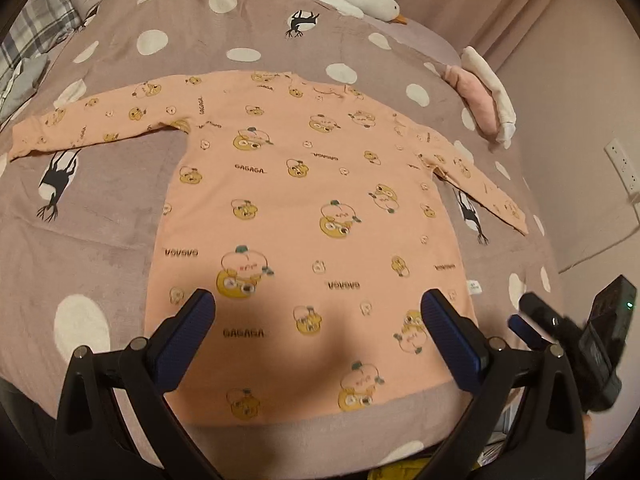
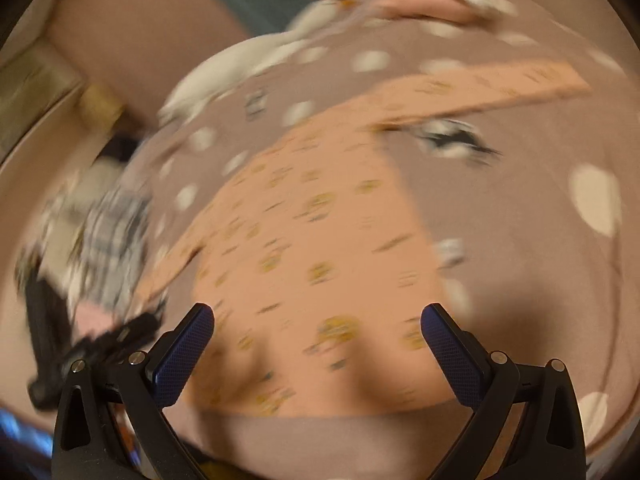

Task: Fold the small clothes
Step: 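Grasp the cuff of one peach sleeve with the right tool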

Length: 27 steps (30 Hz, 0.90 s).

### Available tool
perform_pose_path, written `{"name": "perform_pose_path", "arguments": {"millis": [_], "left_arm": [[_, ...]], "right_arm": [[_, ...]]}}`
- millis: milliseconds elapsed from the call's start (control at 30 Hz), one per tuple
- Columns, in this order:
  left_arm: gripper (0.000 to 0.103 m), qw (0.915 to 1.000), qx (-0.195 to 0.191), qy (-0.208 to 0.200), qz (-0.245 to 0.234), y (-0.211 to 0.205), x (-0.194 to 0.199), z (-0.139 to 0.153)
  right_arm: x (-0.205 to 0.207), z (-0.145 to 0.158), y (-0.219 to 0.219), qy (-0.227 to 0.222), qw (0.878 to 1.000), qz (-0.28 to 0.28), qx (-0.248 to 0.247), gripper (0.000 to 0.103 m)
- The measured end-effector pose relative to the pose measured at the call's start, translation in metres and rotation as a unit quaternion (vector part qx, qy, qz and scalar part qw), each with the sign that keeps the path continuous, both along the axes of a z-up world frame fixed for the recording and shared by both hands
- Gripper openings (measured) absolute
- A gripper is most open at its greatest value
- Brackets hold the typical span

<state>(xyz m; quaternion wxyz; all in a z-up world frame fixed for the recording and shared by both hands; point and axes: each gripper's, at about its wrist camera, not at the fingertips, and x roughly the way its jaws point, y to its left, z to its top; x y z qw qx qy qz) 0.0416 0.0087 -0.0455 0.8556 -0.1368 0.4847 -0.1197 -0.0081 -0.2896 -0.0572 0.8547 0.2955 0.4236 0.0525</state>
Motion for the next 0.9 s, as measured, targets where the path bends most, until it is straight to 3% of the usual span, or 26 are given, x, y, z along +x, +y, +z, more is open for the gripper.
{"name": "perform_pose_path", "arguments": {"millis": [133,233,367,467,633,900], "left_arm": [[0.103,0.9996,0.027,-0.001,-0.004,-0.007,0.02,-0.001],[0.103,0.9996,0.014,0.022,-0.01,-0.01,0.04,-0.008],[0.103,0.9995,-0.007,0.028,-0.014,-0.017,0.058,-0.007],[0.103,0.9997,-0.008,0.019,-0.011,-0.024,0.072,-0.002],[0.102,0.9987,-0.045,0.006,-0.026,-0.036,0.098,0.007],[0.102,0.9979,-0.055,0.007,-0.035,-0.058,0.125,0.003]], "right_arm": [[0.011,-0.008,-0.044,0.002,0.998,-0.067,-0.002,0.102],[0.024,-0.013,-0.073,-0.008,0.995,-0.1,0.002,0.102],[0.044,-0.023,-0.116,-0.014,0.989,-0.141,0.044,0.101],[0.059,-0.03,-0.148,-0.023,0.982,-0.178,0.065,0.095],[0.079,-0.049,-0.192,-0.022,0.966,-0.228,0.122,0.071],[0.095,-0.067,-0.237,-0.055,0.937,-0.29,0.185,0.061]]}}
